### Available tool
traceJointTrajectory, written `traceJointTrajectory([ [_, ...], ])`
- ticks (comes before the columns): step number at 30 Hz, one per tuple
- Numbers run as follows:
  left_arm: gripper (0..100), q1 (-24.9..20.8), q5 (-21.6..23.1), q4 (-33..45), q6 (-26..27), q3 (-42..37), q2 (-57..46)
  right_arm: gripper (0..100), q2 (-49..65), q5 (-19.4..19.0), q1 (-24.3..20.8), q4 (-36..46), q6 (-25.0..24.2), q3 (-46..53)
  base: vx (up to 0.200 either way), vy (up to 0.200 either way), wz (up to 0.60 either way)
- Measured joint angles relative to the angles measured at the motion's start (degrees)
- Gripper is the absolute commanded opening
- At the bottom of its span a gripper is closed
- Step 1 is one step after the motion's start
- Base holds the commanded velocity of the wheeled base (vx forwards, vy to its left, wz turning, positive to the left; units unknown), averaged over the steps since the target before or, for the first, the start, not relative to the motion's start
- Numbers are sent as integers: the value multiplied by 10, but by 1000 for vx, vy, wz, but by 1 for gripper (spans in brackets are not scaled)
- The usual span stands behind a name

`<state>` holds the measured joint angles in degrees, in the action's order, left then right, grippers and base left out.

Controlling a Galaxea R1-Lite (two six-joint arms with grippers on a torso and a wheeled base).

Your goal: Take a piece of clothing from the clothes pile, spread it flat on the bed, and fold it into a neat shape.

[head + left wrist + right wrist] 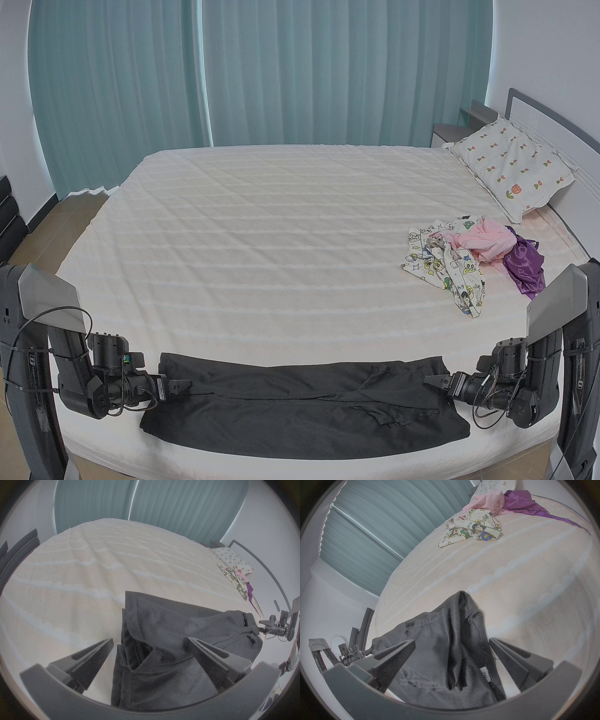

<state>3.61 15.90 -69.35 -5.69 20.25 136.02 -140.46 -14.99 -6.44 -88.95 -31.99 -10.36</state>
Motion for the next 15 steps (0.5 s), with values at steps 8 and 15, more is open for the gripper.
traceJointTrajectory([
  [8, 100, -13, -10, 4, 12, -3, 6, 100, 0, 0, -2, 0, 0, 0, 0, 0, 0],
  [15, 0, -25, -23, 4, 14, 5, 17, 100, 1, 0, -2, 0, 0, 0, 0, 0, 0],
])
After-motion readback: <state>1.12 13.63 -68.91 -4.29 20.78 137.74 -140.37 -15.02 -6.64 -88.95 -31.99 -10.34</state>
